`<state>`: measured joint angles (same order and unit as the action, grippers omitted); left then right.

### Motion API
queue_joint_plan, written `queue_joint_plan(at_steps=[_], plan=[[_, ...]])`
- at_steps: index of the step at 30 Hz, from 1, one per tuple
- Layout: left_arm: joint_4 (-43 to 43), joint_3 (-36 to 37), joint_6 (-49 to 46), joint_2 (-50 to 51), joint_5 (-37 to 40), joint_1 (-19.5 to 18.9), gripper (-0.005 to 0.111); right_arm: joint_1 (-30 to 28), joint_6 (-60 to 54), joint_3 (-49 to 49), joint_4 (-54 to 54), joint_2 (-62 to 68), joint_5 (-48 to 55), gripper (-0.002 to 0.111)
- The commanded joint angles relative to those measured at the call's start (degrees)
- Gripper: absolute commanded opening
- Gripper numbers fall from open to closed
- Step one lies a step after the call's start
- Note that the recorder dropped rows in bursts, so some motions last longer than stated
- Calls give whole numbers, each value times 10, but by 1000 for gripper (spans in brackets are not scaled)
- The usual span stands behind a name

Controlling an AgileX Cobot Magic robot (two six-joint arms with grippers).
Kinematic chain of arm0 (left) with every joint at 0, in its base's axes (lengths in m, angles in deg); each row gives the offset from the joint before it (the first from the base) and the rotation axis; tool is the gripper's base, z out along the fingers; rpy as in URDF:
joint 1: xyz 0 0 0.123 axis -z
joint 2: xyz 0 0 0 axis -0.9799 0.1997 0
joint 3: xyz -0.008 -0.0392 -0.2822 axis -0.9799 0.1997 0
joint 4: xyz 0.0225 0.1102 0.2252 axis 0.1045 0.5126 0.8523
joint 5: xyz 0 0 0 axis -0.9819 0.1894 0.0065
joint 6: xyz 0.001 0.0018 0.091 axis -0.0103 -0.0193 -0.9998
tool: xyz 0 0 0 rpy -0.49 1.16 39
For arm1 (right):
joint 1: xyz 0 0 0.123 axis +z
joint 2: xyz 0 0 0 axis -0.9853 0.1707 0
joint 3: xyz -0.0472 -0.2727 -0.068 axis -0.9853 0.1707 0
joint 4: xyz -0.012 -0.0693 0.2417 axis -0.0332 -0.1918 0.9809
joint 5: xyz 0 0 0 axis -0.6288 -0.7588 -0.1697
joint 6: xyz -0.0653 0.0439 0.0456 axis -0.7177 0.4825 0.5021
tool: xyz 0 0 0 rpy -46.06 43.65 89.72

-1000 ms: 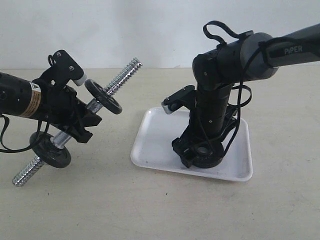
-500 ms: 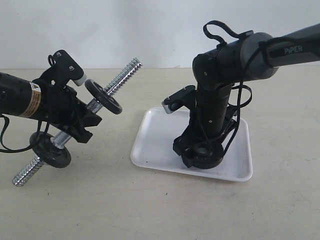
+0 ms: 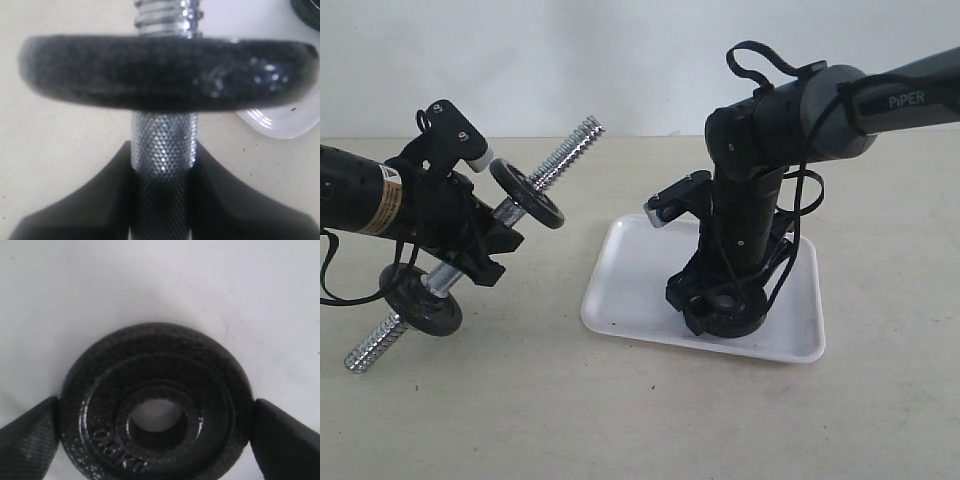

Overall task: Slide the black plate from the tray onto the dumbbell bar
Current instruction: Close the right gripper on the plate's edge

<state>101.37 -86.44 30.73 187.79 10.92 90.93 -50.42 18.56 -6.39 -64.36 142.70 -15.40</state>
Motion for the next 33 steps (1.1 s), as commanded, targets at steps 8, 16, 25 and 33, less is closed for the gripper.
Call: queue_joint_plan(at_steps=[8,16,25,33], plan=[[-21,-19,5,-34,-21,1,4,1,-2,3,-15,16,8,0],[-21,-19,5,-34,-21,1,4,1,-2,3,-3,74,3,0],[-21,-19,5,-34,-16,1,4,1,-13,3,21,79,-42,0],[-21,-19,5,-34,-17,1,4,1,-23,3,19,27,-50,0]])
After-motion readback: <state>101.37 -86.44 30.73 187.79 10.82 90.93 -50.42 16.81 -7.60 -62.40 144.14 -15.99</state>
